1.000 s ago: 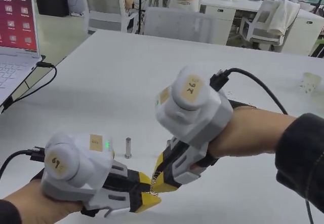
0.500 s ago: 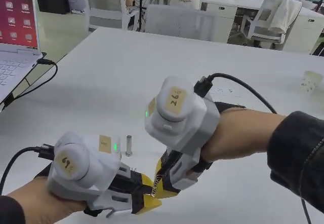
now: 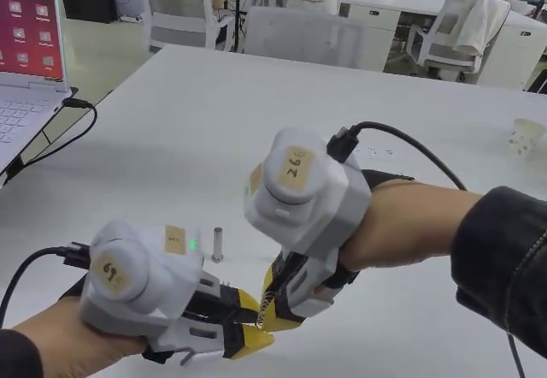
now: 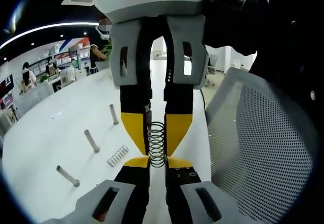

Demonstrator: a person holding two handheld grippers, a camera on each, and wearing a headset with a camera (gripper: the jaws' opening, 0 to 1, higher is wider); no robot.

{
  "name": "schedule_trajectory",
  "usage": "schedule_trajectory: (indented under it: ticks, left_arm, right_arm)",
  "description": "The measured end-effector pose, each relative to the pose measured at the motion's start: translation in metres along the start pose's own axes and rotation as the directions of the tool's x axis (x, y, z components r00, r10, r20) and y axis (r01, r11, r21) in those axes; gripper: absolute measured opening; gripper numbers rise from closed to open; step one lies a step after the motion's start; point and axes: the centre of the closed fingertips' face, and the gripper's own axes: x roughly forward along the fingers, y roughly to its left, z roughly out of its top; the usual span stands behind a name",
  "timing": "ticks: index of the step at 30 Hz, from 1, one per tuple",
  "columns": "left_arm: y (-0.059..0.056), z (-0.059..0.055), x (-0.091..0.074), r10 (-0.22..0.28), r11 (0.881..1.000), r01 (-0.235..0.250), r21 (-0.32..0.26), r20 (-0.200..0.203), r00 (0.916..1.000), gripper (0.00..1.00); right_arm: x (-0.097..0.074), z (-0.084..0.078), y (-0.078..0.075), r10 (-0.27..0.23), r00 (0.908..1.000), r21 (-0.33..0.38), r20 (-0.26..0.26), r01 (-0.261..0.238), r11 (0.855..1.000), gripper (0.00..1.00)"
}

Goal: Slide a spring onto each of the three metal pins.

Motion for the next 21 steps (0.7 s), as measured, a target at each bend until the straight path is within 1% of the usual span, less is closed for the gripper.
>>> schedule_trajectory:
  ticks: [3,8,14,17,21]
  left_arm:
    - [0.002,0.001,-0.001,0.008,1.0,-0.007,-0.026,0.015,0.9999,0.07]
    - [0.005,0.0,-0.002,0.016,0.999,-0.015,-0.052,0.017,0.9997,0.13]
    - [0.009,-0.002,-0.003,0.04,0.996,-0.037,-0.081,0.027,0.9989,0.21]
    - [0.012,-0.002,-0.005,0.053,0.994,-0.049,-0.099,0.035,0.998,0.27]
    - [0.013,0.0,-0.006,0.061,0.993,-0.056,-0.106,0.046,0.9971,0.32]
  right_arm:
    - [-0.001,-0.002,-0.002,-0.006,1.0,0.002,-0.005,0.006,1.0,0.08]
    - [-0.007,-0.006,-0.007,-0.018,0.9998,0.015,-0.004,0.018,1.0,0.08]
    - [-0.016,-0.017,-0.015,-0.041,0.9991,0.042,-0.009,0.041,0.998,0.08]
    - [-0.021,-0.021,-0.019,-0.052,0.9986,0.054,-0.009,0.052,0.997,0.08]
    - [-0.027,-0.028,-0.024,-0.068,0.9977,0.071,-0.01,0.068,0.995,0.08]
